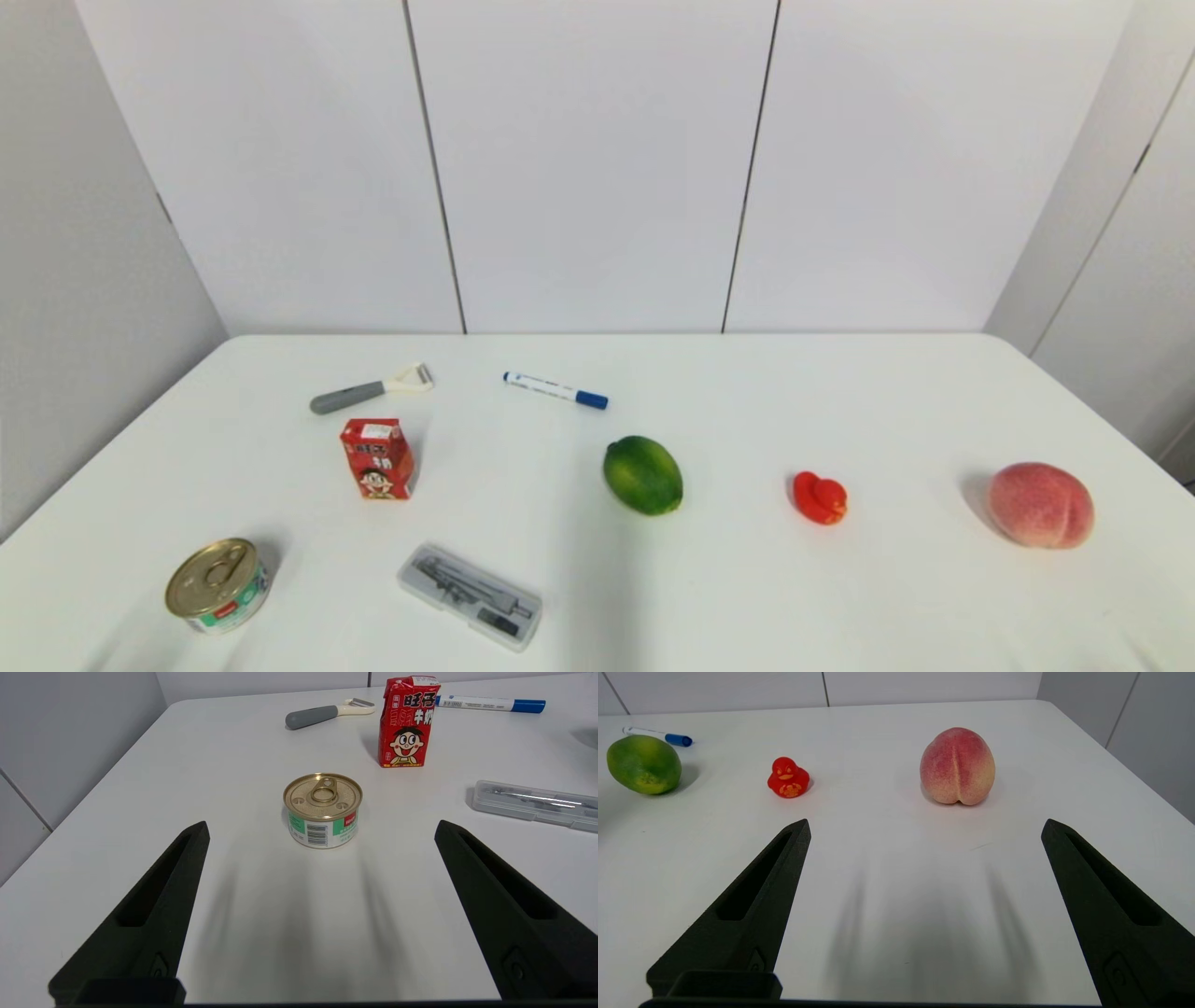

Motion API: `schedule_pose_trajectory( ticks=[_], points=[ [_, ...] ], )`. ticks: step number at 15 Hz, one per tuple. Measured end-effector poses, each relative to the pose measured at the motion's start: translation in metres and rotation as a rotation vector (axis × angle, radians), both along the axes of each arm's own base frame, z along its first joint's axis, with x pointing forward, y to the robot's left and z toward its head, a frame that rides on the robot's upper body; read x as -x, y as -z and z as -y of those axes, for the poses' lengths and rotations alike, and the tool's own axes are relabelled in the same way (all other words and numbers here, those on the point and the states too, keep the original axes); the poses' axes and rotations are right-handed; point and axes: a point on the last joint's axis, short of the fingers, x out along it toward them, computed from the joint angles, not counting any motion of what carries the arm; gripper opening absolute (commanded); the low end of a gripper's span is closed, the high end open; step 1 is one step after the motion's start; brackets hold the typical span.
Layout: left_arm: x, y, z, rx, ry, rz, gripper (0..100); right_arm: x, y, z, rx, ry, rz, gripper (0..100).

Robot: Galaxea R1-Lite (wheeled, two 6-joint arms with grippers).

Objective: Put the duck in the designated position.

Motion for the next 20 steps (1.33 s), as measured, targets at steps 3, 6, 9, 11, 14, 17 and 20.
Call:
schedule_pose_trajectory(
  ticks=[3, 6, 9, 11, 14, 17, 20],
  points=[
    [0.0, 0.0, 0.0, 0.0, 0.0, 0.0, 100, 0.0, 0.0, 0.0, 0.001, 0.0, 0.0, 100],
    [0.0, 0.0, 0.0, 0.0, 0.0, 0.0, 100, 0.0, 0.0, 0.0, 0.016, -0.004, -0.001, 100],
    [0.0, 0.0, 0.0, 0.0, 0.0, 0.0, 100, -0.002, -0.004, 0.0, 0.024, -0.01, -0.006, 100],
    [0.0, 0.0, 0.0, 0.0, 0.0, 0.0, 100, -0.002, -0.013, 0.0, 0.022, -0.01, -0.007, 100],
    [0.0, 0.0, 0.0, 0.0, 0.0, 0.0, 100, -0.005, -0.037, 0.0, 0.023, -0.011, -0.011, 100],
    [0.0, 0.0, 0.0, 0.0, 0.0, 0.0, 100, -0.012, -0.069, 0.0, 0.025, -0.016, -0.014, 100],
    [0.0, 0.0, 0.0, 0.0, 0.0, 0.0, 100, -0.023, -0.103, -0.001, 0.038, -0.033, -0.019, 100]
  ],
)
